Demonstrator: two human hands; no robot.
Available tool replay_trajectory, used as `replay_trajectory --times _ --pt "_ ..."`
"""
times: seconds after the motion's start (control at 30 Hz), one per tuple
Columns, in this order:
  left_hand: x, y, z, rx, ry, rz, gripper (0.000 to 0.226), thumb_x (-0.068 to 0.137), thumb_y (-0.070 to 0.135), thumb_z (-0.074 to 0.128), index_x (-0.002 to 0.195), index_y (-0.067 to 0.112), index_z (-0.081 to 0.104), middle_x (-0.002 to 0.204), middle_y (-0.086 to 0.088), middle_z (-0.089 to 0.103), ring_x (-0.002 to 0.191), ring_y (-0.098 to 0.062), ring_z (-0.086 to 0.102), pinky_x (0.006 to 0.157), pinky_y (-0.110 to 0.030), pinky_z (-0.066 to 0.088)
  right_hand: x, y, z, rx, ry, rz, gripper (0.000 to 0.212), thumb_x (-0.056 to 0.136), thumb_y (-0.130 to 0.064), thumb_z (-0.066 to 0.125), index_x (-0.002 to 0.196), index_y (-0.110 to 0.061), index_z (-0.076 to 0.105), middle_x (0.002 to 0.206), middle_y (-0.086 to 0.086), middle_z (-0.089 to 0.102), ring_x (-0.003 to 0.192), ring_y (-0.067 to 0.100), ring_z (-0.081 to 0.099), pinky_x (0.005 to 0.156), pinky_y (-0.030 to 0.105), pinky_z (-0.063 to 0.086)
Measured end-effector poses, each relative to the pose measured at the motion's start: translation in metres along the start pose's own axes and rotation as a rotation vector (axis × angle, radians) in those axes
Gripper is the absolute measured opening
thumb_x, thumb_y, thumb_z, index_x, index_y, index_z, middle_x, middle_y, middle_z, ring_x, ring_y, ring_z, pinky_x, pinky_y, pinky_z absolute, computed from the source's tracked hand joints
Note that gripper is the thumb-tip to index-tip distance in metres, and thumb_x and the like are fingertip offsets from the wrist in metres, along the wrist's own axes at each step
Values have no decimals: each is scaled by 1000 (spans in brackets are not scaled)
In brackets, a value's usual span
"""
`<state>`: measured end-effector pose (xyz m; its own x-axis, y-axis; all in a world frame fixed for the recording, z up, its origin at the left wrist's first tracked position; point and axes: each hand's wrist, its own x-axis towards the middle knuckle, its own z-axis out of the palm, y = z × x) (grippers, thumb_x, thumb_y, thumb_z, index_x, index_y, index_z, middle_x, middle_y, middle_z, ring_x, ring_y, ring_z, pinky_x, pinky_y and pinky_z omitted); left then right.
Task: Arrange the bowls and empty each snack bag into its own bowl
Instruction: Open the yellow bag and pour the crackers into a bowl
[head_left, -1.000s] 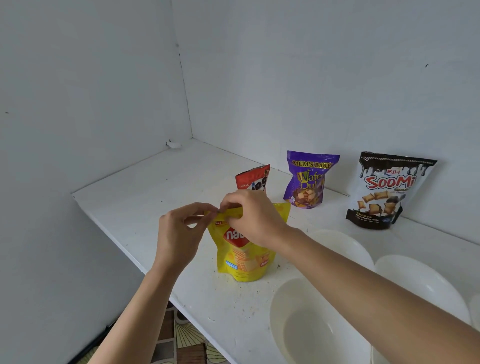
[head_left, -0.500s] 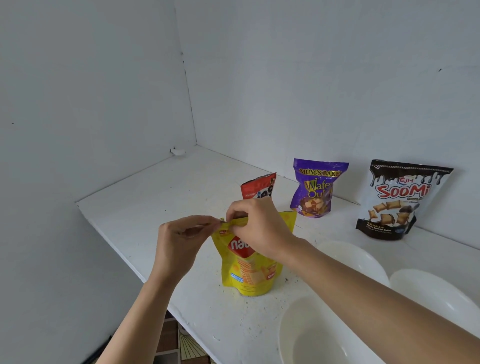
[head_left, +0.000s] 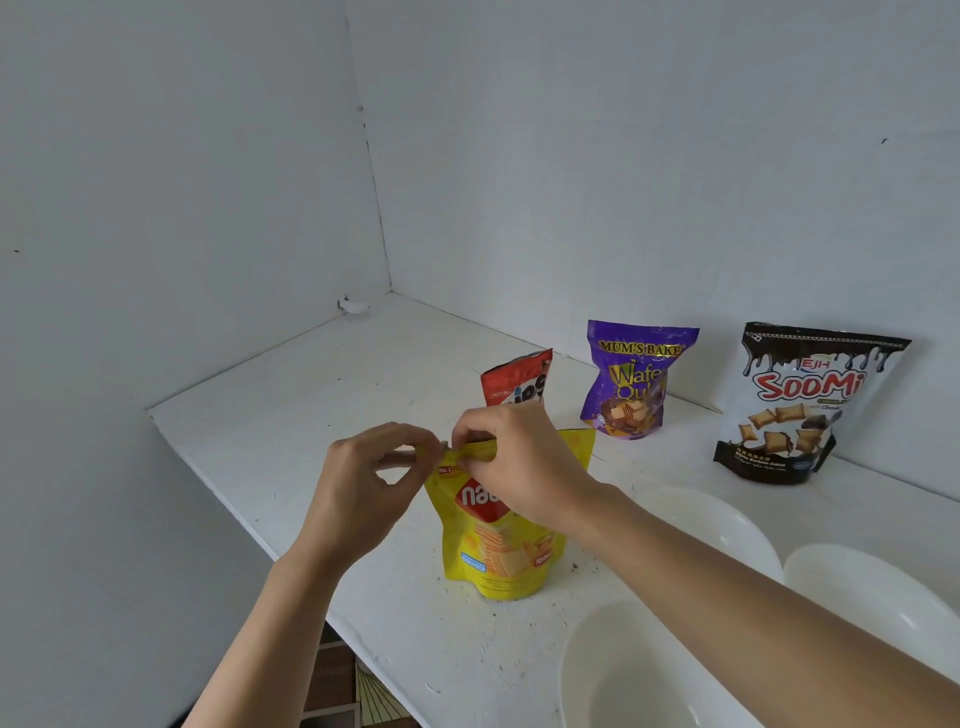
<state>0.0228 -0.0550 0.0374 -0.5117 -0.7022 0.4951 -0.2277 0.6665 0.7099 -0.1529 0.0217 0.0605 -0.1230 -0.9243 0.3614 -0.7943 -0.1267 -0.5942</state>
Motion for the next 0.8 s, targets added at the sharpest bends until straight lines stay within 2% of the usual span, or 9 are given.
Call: replay_trajectory --times 0.1,0.17,0.37,0.47,0.63,0.8 --pt "2 5 1 84 -46 73 18 88 4 74 91 22 75 91 13 74 87 -9 72 77 -14 57 3 -1 1 -37 -54 -8 13 86 -7 71 97 -14 73 95 1 77 89 12 71 79 25 59" --pt "3 6 -1 123 -63 101 18 88 3 74 94 20 76 90 14 73 87 -10 71 82 -21 59 4 -3 1 -102 -87 -17 13 86 -10 71 98 -14 69 95 1 74 88 15 69 78 31 60" --pt "7 7 -3 182 -95 143 14 90 8 73 96 20 76 90 13 73 82 -9 71 80 -24 61 1 -5 1 -303 -61 -83 18 88 -21 73 102 -18 62 96 -3 70 85 16 65 75 32 54" --pt "6 7 -3 205 -86 137 15 90 6 72 95 20 76 89 13 73 80 -10 70 79 -24 61 -3 0 1 -343 -20 -64 10 92 -21 69 97 -15 63 94 -1 69 82 17 64 74 34 54" --pt "5 7 -5 216 -108 127 16 89 6 73 94 20 76 88 14 72 79 -6 69 77 -20 60 -8 13 -7 -247 35 -42 7 94 -23 67 97 -16 66 97 -3 71 87 15 65 75 33 56" --pt "12 14 -4 223 -221 112 13 93 14 69 98 25 73 90 14 70 82 -6 67 76 -20 58 -13 19 -7 -185 102 -93 4 91 -16 71 91 -12 70 92 0 71 85 16 65 76 38 57"
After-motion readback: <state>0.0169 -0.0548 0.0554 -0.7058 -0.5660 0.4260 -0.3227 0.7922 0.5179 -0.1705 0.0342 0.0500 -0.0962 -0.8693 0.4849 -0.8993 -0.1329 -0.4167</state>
